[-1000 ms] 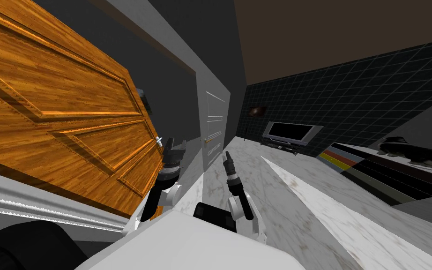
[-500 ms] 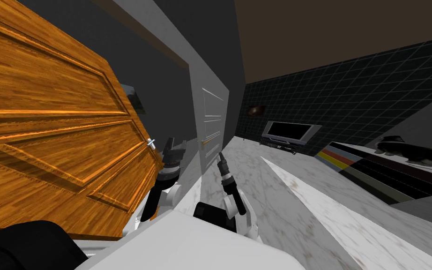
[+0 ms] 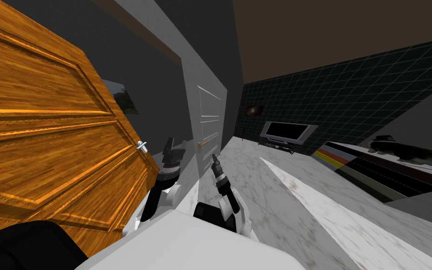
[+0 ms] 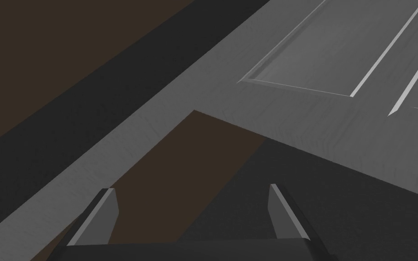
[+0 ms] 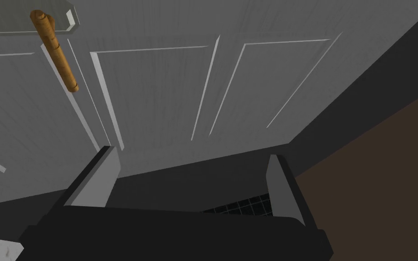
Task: Push the door open
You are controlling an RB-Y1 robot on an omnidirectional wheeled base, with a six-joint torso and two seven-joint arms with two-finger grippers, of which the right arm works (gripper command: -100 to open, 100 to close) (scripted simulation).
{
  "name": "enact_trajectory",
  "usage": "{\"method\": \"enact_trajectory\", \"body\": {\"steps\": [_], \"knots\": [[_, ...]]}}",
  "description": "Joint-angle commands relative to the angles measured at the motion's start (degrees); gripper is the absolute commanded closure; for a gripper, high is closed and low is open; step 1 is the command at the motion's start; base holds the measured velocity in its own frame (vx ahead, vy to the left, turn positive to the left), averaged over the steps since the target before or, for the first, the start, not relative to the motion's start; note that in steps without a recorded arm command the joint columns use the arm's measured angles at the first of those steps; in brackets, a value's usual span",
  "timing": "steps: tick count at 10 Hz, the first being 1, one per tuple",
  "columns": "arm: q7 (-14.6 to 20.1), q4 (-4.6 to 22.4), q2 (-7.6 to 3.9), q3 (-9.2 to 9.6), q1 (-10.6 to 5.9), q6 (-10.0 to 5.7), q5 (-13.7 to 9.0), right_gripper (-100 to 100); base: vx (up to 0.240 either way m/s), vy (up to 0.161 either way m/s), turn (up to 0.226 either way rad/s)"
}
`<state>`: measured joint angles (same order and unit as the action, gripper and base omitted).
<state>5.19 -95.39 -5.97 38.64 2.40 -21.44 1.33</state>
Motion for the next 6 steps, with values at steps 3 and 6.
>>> {"method": "enact_trajectory", "body": {"steps": [3,6], "knots": [[1.5,4.1,-0.07,4.25,-2.93,-0.13,-0.6,-100,0.129,-0.013,-0.039],[2.7,7.0,-0.09,7.75,-5.31,0.11,-1.1,-100,0.145,-0.011,-0.051]]}}
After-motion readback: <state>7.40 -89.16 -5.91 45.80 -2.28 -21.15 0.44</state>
